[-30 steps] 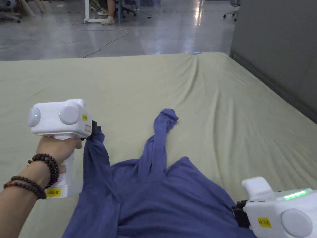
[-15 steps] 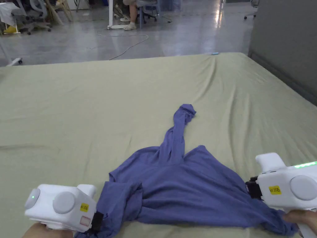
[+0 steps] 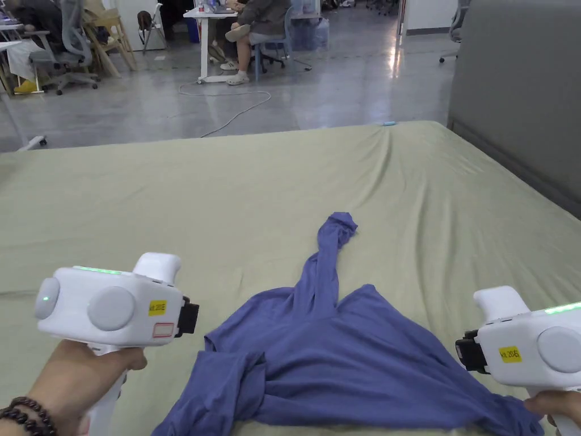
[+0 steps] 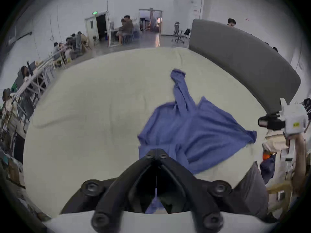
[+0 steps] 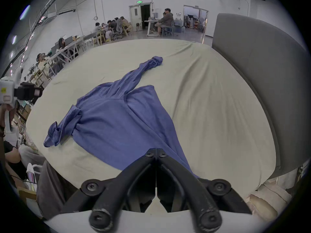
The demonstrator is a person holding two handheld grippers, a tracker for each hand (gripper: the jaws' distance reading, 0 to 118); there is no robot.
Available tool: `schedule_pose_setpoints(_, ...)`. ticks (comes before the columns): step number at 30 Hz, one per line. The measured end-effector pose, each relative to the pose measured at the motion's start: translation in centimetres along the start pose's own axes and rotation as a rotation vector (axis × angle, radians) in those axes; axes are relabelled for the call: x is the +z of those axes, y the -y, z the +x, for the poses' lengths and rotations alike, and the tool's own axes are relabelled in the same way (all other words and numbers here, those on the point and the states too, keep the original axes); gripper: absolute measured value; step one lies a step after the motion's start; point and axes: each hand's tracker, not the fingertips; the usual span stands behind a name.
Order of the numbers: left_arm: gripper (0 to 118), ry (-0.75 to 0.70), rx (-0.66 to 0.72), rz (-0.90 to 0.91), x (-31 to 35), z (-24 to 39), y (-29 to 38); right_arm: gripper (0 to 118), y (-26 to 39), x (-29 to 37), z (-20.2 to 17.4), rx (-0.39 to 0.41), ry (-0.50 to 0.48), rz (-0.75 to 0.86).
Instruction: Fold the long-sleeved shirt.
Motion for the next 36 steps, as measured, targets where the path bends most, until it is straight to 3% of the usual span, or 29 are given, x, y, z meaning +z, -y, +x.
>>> schedule_pose_setpoints(4,4,0.055,0.010,-0.022,-6.0,1.3,-3.4,0,-0.1,-0.3,0.3,-0.008,-0.005,0.000)
schedule_pose_setpoints(6,83,0.101,0.014,-0.048,-10.3,1.5,-4.8,0,-0.1,-0.6,0.5,-0.012,-0.009,-0.005)
schedule_pose_setpoints(7,107,0.082,0.004,-0.054,-12.8,1.7,-5.4,0,-0.2,-0.8,0.5,-0.012,-0.009,-0.009)
schedule_pose_setpoints(10,115,-0.005,-0.016,-0.093,-19.0,1.6,-6.3,0,0.2,-1.2,1.0,-0.029,-0.018,-0.028)
schedule_pose_setpoints(16,115,-0.095,-0.032,-0.223,-27.1,0.2,-6.5,0,0.4,-1.6,2.1,-0.061,-0.048,-0.049)
schedule_pose_setpoints(21,99,-0.083,0.031,-0.206,-26.6,0.3,-5.7,0,0.2,-1.7,3.4,-0.091,-0.024,-0.056)
schedule_pose_setpoints(22,87,-0.082,0.026,-0.201,-26.0,0.6,-5.7,0,0.0,-1.7,3.7,-0.105,-0.026,-0.051)
schedule_pose_setpoints(23,64,-0.086,0.006,-0.196,-25.4,1.0,-5.8,0,-0.2,-1.6,3.9,-0.118,-0.018,-0.046)
schedule_pose_setpoints(25,3,-0.085,-0.073,-0.201,-24.1,1.9,-6.3,0,-0.5,-1.3,4.5,-0.142,0.021,-0.029)
schedule_pose_setpoints(27,0,-0.037,-0.067,-0.177,-22.6,2.2,-6.5,0,-0.7,-1.2,5.2,-0.147,0.045,-0.026)
schedule_pose_setpoints(28,0,-0.034,-0.063,-0.158,-21.7,2.4,-6.6,12,-0.6,-1.1,5.6,-0.159,0.059,-0.030)
schedule_pose_setpoints(30,0,-0.021,-0.055,-0.120,-20.4,2.4,-7.2,77,0.0,-1.4,6.5,-0.187,0.082,-0.067)
schedule_pose_setpoints(31,0,-0.013,-0.039,-0.113,-19.6,2.2,-7.3,91,0.5,-1.9,7.0,-0.194,0.092,-0.125)
schedule_pose_setpoints(36,0,0.015,-0.016,-0.077,-17.3,1.3,-7.7,81,3.6,-4.2,8.4,-0.248,0.132,-0.227)
